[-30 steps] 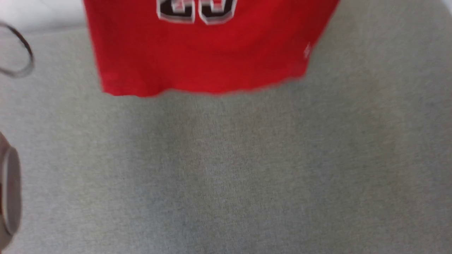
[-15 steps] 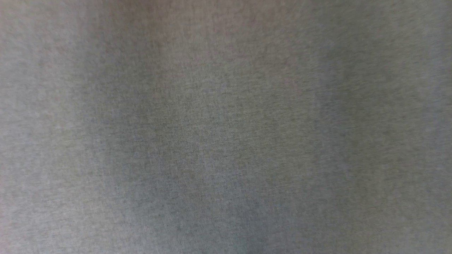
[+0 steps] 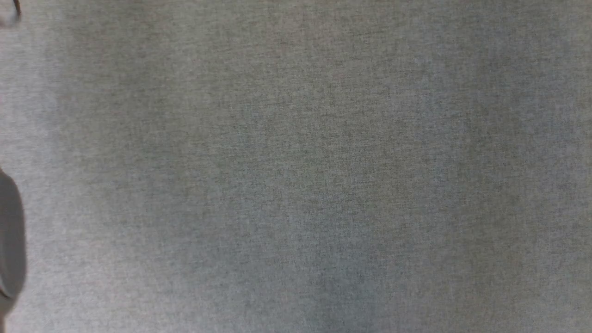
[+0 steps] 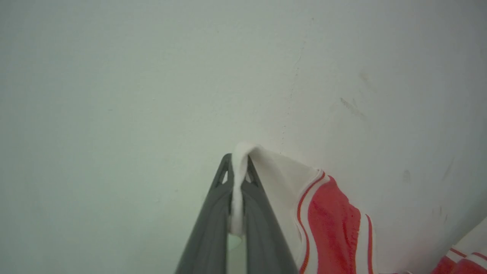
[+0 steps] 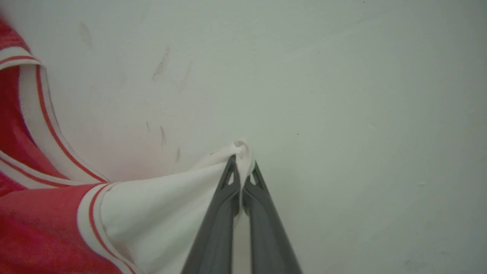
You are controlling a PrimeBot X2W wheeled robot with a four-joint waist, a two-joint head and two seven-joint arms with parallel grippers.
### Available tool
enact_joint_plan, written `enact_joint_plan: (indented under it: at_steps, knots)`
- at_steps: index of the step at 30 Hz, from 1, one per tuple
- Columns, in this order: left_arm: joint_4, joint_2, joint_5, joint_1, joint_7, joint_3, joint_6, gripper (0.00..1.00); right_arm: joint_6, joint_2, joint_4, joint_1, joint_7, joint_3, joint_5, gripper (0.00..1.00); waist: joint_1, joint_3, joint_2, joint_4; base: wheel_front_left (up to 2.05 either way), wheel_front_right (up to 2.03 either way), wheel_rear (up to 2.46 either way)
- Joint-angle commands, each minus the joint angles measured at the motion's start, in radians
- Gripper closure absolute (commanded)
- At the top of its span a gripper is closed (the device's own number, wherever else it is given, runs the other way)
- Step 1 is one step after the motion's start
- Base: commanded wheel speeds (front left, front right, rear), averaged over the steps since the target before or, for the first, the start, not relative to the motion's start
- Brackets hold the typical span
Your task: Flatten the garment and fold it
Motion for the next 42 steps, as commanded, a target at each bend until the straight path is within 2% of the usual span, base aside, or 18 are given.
enact_joint_plan:
  at_steps: [1, 6, 11, 15, 23, 29, 33, 39, 42]
  knots:
    - [-0.031, 0.0, -0.021, 0.049, -0.002, 0.011, -0.012, 1.0, -0.001, -0.014, -0.017, 0.036, -0.008, 0.027, 0.032, 1.0, -0.0002, -0.022, 0.0, 0.006, 0.0, 0.0, 0.0]
    - [-0.138, 0.003, -0.083, 0.238, 0.037, 0.03, -0.027, 1.0, -0.001, -0.068, -0.103, 0.175, -0.002, 0.057, 0.159, 1.0, -0.0002, -0.093, 0.0, 0.017, 0.0, 0.0, 0.0]
    - [-0.275, 0.006, -0.123, 0.504, 0.079, 0.035, -0.025, 1.0, -0.001, -0.127, -0.227, 0.4, 0.022, 0.009, 0.258, 1.0, -0.0002, -0.177, 0.0, 0.024, 0.0, 0.0, 0.0]
    - [-0.383, -0.005, -0.157, 0.728, 0.091, 0.053, -0.011, 1.0, -0.001, -0.148, -0.338, 0.613, 0.059, -0.053, 0.306, 1.0, -0.0002, -0.242, 0.0, 0.026, 0.0, 0.0, 0.0]
    - [-0.514, -0.041, -0.216, 1.135, 0.106, 0.069, 0.014, 1.0, -0.001, -0.089, -0.544, 1.0, 0.118, -0.155, 0.368, 1.0, -0.0002, -0.339, 0.0, 0.021, 0.0, 0.0, 0.0]
    - [-0.574, -0.08, -0.275, 1.37, 0.106, 0.076, 0.018, 1.0, -0.001, -0.014, -0.614, 1.244, 0.147, -0.214, 0.416, 1.0, -0.0002, -0.407, 0.0, 0.026, 0.0, 0.0, 0.0]
    - [-0.558, -0.066, -0.289, 1.505, 0.132, 0.065, 0.001, 1.0, -0.001, 0.013, -0.625, 1.387, 0.192, -0.243, 0.468, 1.0, -0.0002, -0.466, 0.0, 0.027, 0.0, 0.0, 0.0]
    - [-0.541, -0.048, -0.348, 1.658, 0.215, 0.04, -0.023, 1.0, -0.001, -0.001, -0.638, 1.545, 0.277, -0.291, 0.532, 1.0, -0.0002, -0.541, 0.0, 0.034, 0.0, 0.0, 0.0]
    - [-0.534, -0.031, -0.367, 1.733, 0.262, 0.034, -0.019, 1.0, -0.001, -0.003, -0.642, 1.631, 0.322, -0.325, 0.575, 1.0, -0.0002, -0.58, 0.0, 0.04, 0.0, 0.0, 0.0]
